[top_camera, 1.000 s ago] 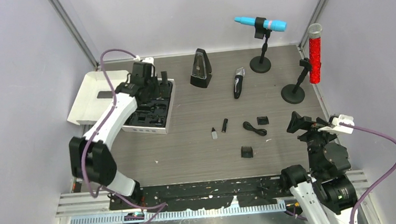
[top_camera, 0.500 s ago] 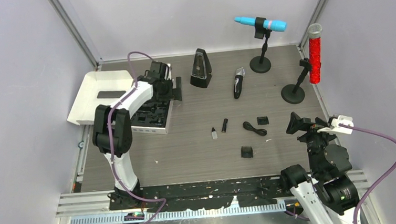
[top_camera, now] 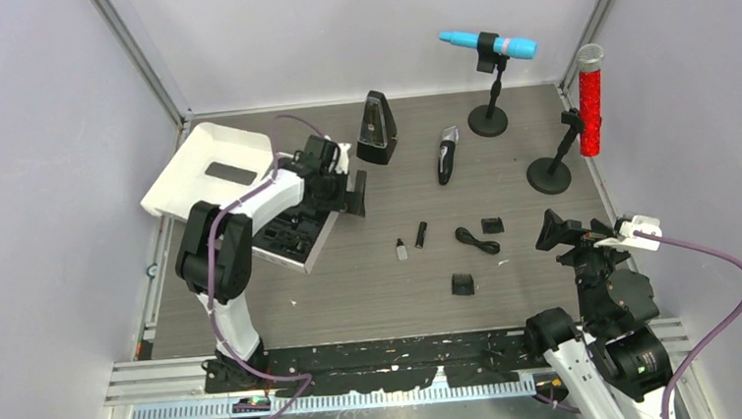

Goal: Sort the hair-cutting tools

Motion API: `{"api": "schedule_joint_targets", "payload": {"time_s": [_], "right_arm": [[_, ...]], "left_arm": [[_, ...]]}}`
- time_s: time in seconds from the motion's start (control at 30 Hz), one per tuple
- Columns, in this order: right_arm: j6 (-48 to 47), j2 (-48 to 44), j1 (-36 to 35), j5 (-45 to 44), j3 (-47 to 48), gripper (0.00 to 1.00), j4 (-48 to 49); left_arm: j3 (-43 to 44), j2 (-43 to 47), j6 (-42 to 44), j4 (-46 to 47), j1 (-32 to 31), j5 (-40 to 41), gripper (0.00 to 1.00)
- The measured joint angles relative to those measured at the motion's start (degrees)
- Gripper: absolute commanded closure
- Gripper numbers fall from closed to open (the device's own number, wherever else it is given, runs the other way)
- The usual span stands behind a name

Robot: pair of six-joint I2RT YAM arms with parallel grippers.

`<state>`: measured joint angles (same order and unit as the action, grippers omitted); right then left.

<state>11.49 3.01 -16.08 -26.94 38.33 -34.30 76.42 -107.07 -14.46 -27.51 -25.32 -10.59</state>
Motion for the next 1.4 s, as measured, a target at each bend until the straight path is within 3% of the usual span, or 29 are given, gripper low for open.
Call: {"api": "schedule_joint_targets", "payload": {"time_s": [0.43,0.6,0.97,1.13,1.4], "right_arm": [[-0.37,0.04,0.00,0.02,0.00,0.05,0.00],[-0.42,1.05,0.00,0.28,0.00,0.05,0.00],[-0.42,4.13,0.00,3.32,-0.02,0.05,0.04],[0.79,10.78,0.00,7.26,0.57,0.05,-0.70],[6.36,33.48,-0.07,17.84,3.89,0.05,-2.36]], "left_arm": [[-19.80,21.16,-2.49,1.53,-12.50,-4.20,0.01],[-26.88,25.27,-5.49,3.15,-17.49,-5.40,0.01],[-35.98,38.91,-10.62,1.46,-23.17,-4.55,0.01],[-34.69,47.08,-10.88,-4.33,-23.17,2.43,0.01],[-26.67,64.04,-12.66,-17.90,-22.45,31.43,0.01]]}}
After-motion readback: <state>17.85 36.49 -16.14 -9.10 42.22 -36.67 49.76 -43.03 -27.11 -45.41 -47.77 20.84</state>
